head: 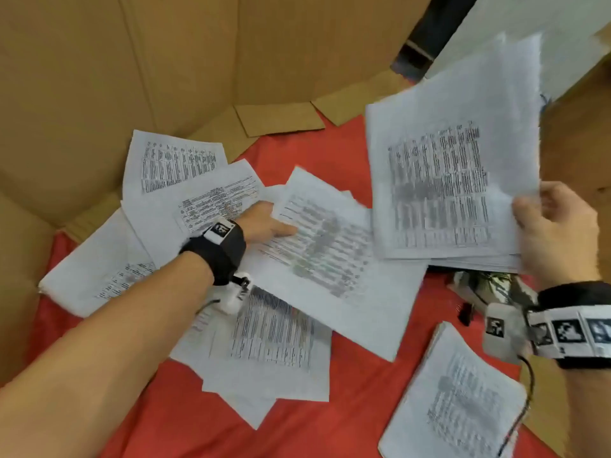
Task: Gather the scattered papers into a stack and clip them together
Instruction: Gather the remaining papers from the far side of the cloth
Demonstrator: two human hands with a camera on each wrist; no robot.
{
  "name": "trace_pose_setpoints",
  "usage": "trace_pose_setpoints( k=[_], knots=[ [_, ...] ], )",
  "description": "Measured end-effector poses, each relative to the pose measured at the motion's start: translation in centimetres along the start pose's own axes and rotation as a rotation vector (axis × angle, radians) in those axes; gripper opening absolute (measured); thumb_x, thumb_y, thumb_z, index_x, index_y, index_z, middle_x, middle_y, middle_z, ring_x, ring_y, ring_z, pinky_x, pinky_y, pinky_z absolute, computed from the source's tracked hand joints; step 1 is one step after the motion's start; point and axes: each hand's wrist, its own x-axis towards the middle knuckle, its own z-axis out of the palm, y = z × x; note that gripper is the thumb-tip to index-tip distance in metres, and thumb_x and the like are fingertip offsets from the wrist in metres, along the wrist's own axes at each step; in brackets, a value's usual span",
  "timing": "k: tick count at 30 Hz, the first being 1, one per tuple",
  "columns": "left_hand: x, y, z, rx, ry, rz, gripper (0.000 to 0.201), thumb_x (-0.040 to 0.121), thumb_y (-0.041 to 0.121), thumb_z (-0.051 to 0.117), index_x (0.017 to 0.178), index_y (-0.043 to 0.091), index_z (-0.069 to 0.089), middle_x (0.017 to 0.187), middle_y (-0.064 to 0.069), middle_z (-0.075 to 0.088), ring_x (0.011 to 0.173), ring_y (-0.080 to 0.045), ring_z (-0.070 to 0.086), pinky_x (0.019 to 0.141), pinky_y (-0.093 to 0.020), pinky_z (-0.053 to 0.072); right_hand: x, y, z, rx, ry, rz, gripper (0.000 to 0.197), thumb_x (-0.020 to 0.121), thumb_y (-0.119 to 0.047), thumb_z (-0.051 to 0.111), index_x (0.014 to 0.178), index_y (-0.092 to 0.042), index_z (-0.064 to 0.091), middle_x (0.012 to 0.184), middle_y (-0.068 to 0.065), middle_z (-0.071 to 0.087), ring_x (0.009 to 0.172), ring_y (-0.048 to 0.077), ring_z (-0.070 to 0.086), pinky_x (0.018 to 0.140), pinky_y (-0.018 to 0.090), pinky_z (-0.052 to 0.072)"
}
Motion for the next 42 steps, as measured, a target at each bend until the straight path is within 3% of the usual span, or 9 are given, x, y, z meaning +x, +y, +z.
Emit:
trace_pose_setpoints(
  k=[5,8,13,17,21,26,31,38,42],
  knots=[
    [-1.5,-0.8,-2.2,0.468,-0.064,-0.120,0.043,0.089,0.025,0.068,0.122,0.000,0.057,0.112,-0.011,0.062,0.106,-0.031,0.062,0.082,-0.030,0.046,0.0,1.2,-2.3,-0.128,-0.430,-0.196,0.013,0.094,-0.042,0.060,0.095,-0.029,0.066,0.082,0.004,0.070,0.075,0.026,0.063,0.073,0.046,0.053],
    [-1.5,0.4,-1.9,0.604,-0.152,-0.051,0.030,0.090,0.014,0.063,0.118,0.003,0.059,0.108,-0.017,0.061,0.101,-0.031,0.062,0.069,-0.027,0.038,-0.8,0.4,-1.4,-0.376,-0.671,-0.291,0.015,0.092,-0.032,0.064,0.081,-0.043,0.063,0.075,-0.011,0.069,0.074,0.008,0.064,0.069,0.029,0.051],
    [-0.3,2.5,1.4,0.705,-0.161,0.141,0.018,0.076,0.019,0.077,0.069,0.016,0.062,0.067,-0.003,0.059,0.064,-0.021,0.054,0.055,-0.026,0.037,-6.0,-1.9,7.2,-0.818,-0.475,-0.691,0.021,0.081,-0.029,0.048,0.080,-0.026,0.069,0.094,0.003,0.064,0.107,0.034,0.058,0.092,0.080,0.025],
    [0.6,2.6,3.8,0.711,-0.050,0.197,0.032,0.070,0.039,0.082,0.065,0.021,0.056,0.064,0.005,0.057,0.069,-0.021,0.057,0.059,-0.028,0.040,-10.4,-1.6,14.7,-0.655,-0.538,-0.779,0.030,0.076,-0.013,0.069,0.100,-0.030,0.065,0.134,0.008,0.056,0.137,0.035,0.042,0.099,0.084,0.014],
    [0.5,-0.1,2.3,0.523,0.207,0.083,0.050,0.074,0.046,0.078,0.115,0.025,0.058,0.114,0.005,0.067,0.111,-0.022,0.058,0.093,-0.041,0.044,-12.5,1.9,16.3,-0.316,-0.326,-0.347,0.069,0.078,-0.015,0.070,0.141,-0.022,0.044,0.149,0.009,0.041,0.135,0.032,0.039,0.107,0.066,0.025],
    [-4.4,-6.5,0.6,0.213,0.596,-0.484,0.081,0.080,0.063,0.062,0.133,0.004,0.044,0.133,-0.015,0.054,0.122,-0.035,0.053,0.100,-0.047,0.045,-15.0,9.2,16.2,-0.155,-0.409,0.625,0.053,0.071,-0.042,0.083,0.101,-0.008,0.058,0.117,0.021,0.062,0.112,0.035,0.055,0.095,0.041,0.043],
    [-7.7,-8.4,5.7,0.097,0.368,-0.440,0.079,0.070,0.056,0.076,0.125,0.006,0.049,0.126,-0.011,0.059,0.112,-0.030,0.059,0.095,-0.040,0.050,-16.4,9.9,17.8,-0.075,-0.523,0.689,0.070,0.074,-0.044,0.082,0.122,-0.002,0.053,0.110,0.008,0.060,0.112,0.031,0.059,0.094,0.036,0.045],
    [-6.9,-7.4,8.2,0.076,0.386,-0.393,0.058,0.080,0.009,0.069,0.129,0.007,0.037,0.118,-0.014,0.062,0.105,-0.033,0.062,0.086,-0.041,0.055,-17.0,7.6,18.0,-0.285,-0.877,0.451,0.039,0.089,-0.045,0.064,0.077,-0.008,0.065,0.084,0.008,0.069,0.089,0.030,0.065,0.064,0.029,0.043],
    [-7.6,-8.9,5.6,0.073,0.256,-0.288,0.060,0.078,0.000,0.068,0.133,0.016,0.050,0.121,-0.005,0.064,0.107,-0.027,0.062,0.094,-0.036,0.053,-12.7,7.7,16.4,-0.540,-0.728,0.343,0.055,0.085,-0.061,0.060,0.098,-0.008,0.069,0.108,0.015,0.069,0.108,0.033,0.062,0.086,0.035,0.047]
  ],
)
